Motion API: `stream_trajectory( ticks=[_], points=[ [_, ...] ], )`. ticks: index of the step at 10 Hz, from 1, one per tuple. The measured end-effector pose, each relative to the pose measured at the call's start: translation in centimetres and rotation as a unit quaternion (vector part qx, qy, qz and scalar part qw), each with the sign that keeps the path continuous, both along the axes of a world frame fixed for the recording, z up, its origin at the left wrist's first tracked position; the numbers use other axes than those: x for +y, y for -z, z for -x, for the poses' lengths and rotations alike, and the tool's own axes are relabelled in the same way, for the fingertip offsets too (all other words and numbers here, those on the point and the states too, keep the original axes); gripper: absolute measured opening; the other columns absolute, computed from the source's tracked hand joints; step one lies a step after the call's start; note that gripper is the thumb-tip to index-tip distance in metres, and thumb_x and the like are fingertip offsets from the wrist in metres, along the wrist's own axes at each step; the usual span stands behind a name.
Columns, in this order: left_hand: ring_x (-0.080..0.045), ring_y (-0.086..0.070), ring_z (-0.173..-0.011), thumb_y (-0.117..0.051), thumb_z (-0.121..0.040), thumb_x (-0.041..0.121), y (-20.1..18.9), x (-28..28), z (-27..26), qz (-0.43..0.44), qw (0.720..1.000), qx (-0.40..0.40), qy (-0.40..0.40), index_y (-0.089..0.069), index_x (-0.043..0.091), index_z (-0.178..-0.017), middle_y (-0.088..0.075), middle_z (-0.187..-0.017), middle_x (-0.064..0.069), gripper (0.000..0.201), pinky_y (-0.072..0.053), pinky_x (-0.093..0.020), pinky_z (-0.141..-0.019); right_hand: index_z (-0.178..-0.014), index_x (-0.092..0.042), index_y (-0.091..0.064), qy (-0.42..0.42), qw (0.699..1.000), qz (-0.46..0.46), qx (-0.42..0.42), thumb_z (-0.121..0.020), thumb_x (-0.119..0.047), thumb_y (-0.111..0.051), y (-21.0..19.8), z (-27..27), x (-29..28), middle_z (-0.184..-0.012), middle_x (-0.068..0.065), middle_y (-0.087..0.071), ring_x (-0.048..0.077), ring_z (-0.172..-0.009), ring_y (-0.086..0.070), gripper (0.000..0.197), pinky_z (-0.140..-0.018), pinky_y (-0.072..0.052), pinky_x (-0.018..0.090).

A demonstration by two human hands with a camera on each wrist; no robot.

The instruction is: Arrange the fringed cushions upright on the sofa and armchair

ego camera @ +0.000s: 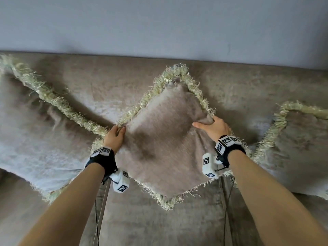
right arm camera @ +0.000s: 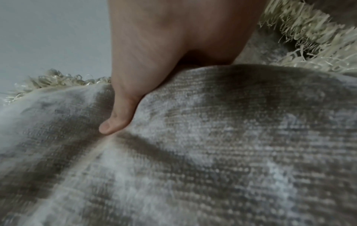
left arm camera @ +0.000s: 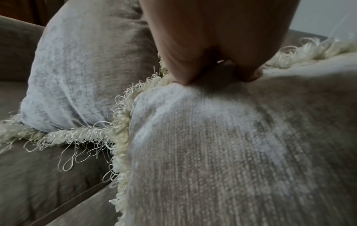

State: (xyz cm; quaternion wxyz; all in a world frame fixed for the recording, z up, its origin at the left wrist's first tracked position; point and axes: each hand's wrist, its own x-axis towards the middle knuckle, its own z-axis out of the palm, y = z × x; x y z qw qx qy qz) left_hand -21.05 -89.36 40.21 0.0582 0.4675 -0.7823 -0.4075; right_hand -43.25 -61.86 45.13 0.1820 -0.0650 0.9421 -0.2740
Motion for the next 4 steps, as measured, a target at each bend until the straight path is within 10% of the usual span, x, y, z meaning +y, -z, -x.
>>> stream_trajectory(
  ticks=[4],
  points=[
    [-0.036,-0.051,-0.11,-0.049,-0.09,0.043,-3.1,-1.1,1.7,0.007,0.999,-0.042,-0.016,-0.047,0.005,-0.12,-0.054,-0.121,-0.017,0.048,-0.043,-0.044,-0.094,-0.138,-0.021,-0.042,0.0,0.998,0.028,-0.056,-0.049,-0.078,-0.072,-2.3,0.4,1.1,-0.139,0.006,-0.049,0.029,-0.128,-0.046,0.109,-0.106,-0.038,0.048]
  ],
)
